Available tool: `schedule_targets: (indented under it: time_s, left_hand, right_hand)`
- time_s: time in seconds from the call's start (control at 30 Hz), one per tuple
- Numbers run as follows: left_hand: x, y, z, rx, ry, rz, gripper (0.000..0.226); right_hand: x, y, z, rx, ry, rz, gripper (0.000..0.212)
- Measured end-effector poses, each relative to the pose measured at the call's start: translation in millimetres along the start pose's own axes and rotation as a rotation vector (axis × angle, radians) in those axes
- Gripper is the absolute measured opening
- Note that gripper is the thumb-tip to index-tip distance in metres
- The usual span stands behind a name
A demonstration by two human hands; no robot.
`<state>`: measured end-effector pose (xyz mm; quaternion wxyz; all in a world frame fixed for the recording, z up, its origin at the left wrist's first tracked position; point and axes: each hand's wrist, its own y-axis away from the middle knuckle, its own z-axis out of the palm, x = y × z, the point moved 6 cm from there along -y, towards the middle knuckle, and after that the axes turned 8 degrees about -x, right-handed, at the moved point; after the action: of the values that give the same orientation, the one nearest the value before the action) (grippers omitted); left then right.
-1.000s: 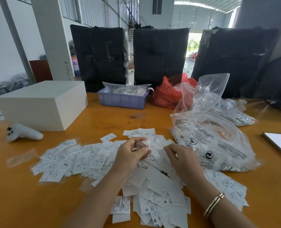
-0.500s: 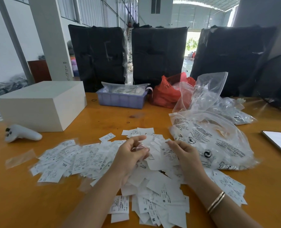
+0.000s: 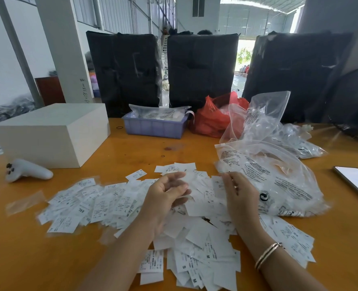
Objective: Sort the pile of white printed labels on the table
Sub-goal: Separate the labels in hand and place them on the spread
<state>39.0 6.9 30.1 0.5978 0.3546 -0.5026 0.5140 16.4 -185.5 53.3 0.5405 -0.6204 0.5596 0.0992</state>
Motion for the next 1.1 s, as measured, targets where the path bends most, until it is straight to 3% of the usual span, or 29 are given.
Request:
schedule_targets:
  time_s: [0.13, 0.2, 0.33, 0.4, 0.47, 0.53, 0.67, 0.8, 1.0, 1.1]
  left_hand:
    - [-2, 0, 4, -0.044, -0.009, 0.006, 0.031]
    - [-2, 1, 6, -0.063, -0.025, 0.014, 0.032]
    - [-2, 0, 9, -0.102, -0.028, 0.024, 0.036]
    - [-1, 1, 8, -0.103, -0.029, 0.020, 0.037]
    - [0, 1, 7, -0.088, -0.032, 0.015, 0.036]
    - [0, 1, 6, -0.076, -0.042, 0.009, 0.035]
    - [-2, 1, 6, -0.060, -0.082, -0.011, 0.031]
    - [-2, 1, 6, -0.050, -0.110, -0.007, 0.028]
    - [2, 1, 6, -0.042, -0.247, 0.045, 0.019]
    - [6, 2, 8, -0.068, -0.270, 0.068, 0.018]
  right_hand:
    - [8, -1, -6, 0.073, -0.229, 0.140, 0.036]
    - [10, 0, 2, -0.028, -0.207, 0.172, 0.039]
    - [3, 5, 27, -0.301, 0.158, 0.065, 0.027]
    - [-5, 6, 29, -0.311, 0.430, -0.038, 0.025]
    - [-15, 5, 24, -0.196, 0.551, -0.158, 0.018]
    - [-18, 6, 14, -0.078, 0.462, -0.200, 0.017]
    - [0, 3, 14, -0.181, -0.076, 0.120, 0.031]
    - [1, 3, 18, -0.243, -0.241, 0.192, 0.038]
    - [-1, 10, 23, -0.291, -0.402, 0.190, 0.025]
    - [0, 9, 17, -0.206, -0.441, 0.201, 0.020]
